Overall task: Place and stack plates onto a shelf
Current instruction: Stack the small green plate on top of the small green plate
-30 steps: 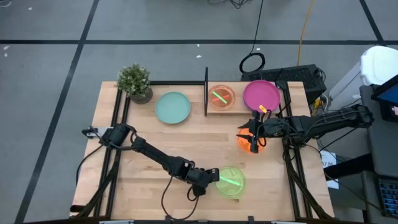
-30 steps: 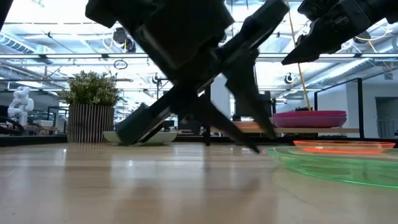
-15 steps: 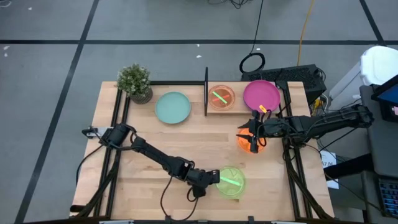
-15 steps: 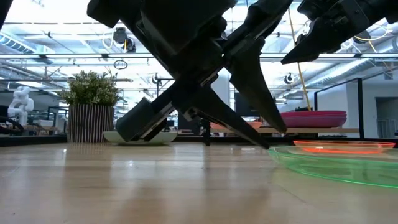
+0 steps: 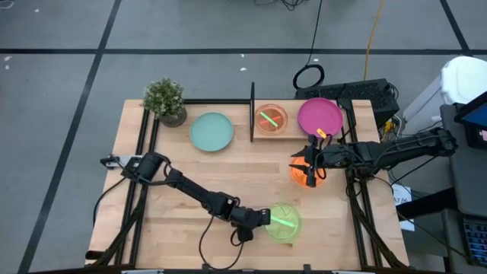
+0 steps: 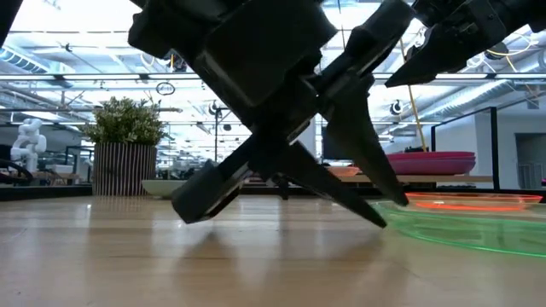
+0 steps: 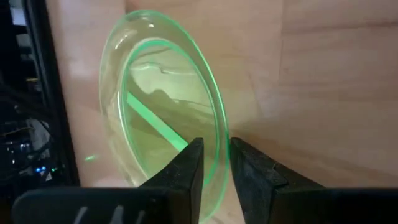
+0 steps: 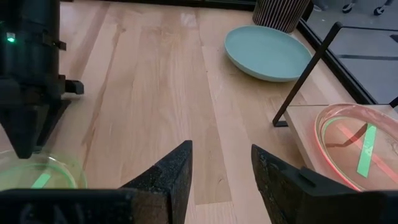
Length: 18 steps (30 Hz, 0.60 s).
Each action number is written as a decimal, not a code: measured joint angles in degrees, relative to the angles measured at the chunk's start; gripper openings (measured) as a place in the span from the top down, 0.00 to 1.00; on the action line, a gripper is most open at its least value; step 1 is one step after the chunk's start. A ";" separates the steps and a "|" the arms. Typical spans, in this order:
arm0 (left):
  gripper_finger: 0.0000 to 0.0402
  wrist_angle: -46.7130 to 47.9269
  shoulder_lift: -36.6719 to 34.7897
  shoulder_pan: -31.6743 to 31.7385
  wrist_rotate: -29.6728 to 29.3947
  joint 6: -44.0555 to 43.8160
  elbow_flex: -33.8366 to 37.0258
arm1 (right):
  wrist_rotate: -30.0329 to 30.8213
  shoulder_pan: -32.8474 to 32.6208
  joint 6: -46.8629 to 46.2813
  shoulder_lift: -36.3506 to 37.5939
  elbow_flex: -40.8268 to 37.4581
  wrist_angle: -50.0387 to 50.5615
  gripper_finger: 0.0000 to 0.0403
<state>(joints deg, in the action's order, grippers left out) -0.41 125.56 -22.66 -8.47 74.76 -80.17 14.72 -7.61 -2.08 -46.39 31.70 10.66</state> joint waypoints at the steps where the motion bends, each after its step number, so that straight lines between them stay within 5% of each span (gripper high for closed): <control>1: 0.81 0.01 0.00 0.12 -0.02 -0.33 -0.02 | 0.00 0.00 0.11 0.00 0.00 -0.03 0.63; 7: 0.97 0.73 0.00 0.44 0.01 -2.72 0.01 | 0.00 0.02 0.19 0.00 0.00 -0.13 0.63; 18: 0.99 -0.42 -0.83 0.51 -6.41 -4.56 0.01 | 0.08 0.00 0.39 0.00 0.00 -0.13 0.63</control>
<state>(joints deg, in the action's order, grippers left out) -0.84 124.73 -22.15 -14.88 70.20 -80.16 14.80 -7.61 -1.69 -46.39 31.70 10.52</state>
